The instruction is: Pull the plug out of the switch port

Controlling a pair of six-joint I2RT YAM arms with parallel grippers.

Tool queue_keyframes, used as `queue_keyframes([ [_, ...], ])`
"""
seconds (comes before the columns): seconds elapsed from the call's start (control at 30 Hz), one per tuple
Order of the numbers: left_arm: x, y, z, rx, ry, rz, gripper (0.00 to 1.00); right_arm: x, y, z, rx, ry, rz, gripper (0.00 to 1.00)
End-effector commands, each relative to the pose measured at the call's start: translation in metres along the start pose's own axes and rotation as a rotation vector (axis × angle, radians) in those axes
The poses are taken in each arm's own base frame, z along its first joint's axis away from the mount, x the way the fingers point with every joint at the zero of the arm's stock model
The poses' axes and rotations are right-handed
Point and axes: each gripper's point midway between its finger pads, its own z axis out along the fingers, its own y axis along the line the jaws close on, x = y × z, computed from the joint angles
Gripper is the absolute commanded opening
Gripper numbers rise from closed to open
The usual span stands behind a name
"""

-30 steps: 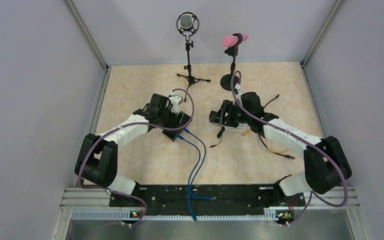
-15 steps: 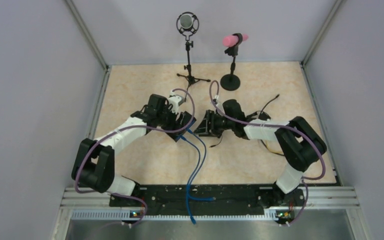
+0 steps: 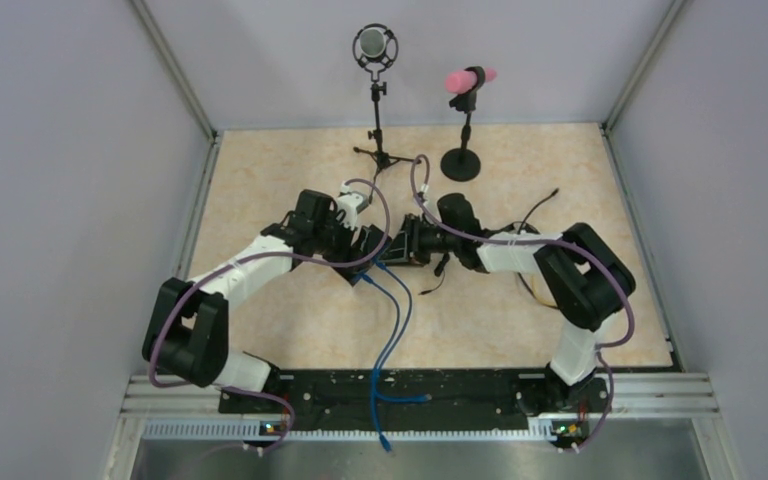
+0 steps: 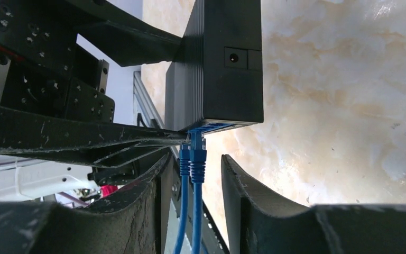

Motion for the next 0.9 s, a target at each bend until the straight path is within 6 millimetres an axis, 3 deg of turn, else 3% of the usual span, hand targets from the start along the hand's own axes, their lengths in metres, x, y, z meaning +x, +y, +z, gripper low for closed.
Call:
queue_keyframes([
  [0.0,-0.022,-0.008,-0.007,0.034,-0.088,0.043,0.06,-0.007,0.017,0.012,-0.052,0.001,-0.036,0.37],
  [0.1,-0.022,-0.008,-0.007,0.034,-0.087,0.044,0.04,-0.005,0.013,0.016,-0.044,0.014,-0.025,0.31],
  [0.6,-0.017,-0.004,-0.001,0.026,-0.062,0.04,0.0,-0.001,0.013,0.025,-0.058,0.031,-0.009,0.27],
  [0.73,-0.017,-0.002,-0.001,0.017,-0.06,0.039,0.0,0.0,0.012,0.025,-0.051,0.032,-0.003,0.22],
  [0.87,-0.015,0.001,0.001,0.002,-0.05,0.035,0.0,0.0,0.01,0.026,-0.048,0.036,-0.001,0.08],
])
